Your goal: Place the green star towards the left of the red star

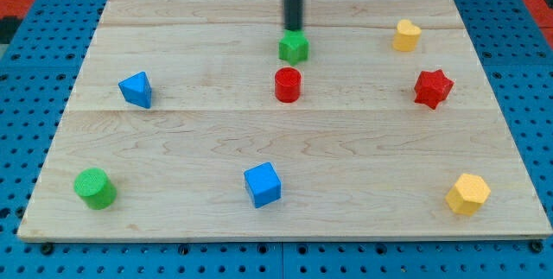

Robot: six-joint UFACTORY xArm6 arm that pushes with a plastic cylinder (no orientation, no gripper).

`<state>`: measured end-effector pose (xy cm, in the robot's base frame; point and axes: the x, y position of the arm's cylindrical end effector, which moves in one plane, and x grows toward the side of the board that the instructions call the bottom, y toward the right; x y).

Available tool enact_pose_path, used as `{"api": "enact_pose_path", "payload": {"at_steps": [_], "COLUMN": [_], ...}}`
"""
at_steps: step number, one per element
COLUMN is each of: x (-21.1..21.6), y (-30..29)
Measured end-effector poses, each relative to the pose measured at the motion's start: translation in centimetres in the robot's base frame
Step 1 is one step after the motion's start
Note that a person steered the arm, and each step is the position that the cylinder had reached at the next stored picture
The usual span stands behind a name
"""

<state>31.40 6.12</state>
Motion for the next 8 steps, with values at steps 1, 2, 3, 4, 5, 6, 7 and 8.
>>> {"api": "enact_pose_path", "payload": {"at_steps": [1, 2, 3, 4, 5, 6, 7, 8], "x": [1.0, -2.5, -0.5, 2.9, 3.3, 4.3, 5.3, 6.6], "y": [2.2, -5.5, -6.9, -0.8, 3.3, 5.1, 6.9, 6.6]}}
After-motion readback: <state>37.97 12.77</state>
